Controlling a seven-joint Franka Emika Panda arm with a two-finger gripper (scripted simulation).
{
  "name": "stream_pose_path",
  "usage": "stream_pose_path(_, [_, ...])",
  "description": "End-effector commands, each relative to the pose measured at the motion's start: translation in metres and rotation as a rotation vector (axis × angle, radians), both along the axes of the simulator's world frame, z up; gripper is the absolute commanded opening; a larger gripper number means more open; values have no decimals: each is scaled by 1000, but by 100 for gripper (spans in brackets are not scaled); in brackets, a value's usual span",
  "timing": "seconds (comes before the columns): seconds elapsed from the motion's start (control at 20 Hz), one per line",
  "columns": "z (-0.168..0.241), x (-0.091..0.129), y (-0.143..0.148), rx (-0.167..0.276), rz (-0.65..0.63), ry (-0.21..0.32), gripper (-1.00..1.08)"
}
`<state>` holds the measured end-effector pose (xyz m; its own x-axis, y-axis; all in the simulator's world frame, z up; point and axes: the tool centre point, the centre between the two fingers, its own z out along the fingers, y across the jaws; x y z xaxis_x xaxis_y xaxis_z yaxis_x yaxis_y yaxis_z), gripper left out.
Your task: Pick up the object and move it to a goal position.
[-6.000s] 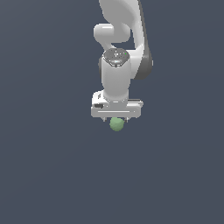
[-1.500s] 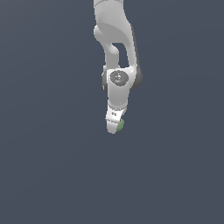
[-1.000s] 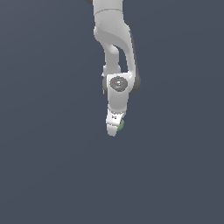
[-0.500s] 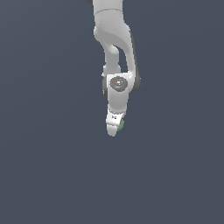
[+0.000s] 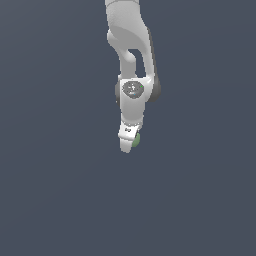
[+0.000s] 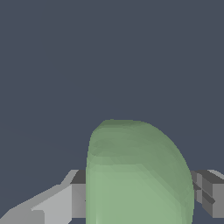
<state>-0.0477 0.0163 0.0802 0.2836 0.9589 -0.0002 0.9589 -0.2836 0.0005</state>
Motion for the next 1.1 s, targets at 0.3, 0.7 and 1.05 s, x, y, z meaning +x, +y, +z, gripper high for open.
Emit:
stream_pose_path(0.3, [65,-1,-23,0,1,-1,-100])
stream_pose_path(0.7, [152,-3,-53,3,2,-1,-100])
stream_pose_path(1.05, [227,-4,-80,4,3,-1,-100])
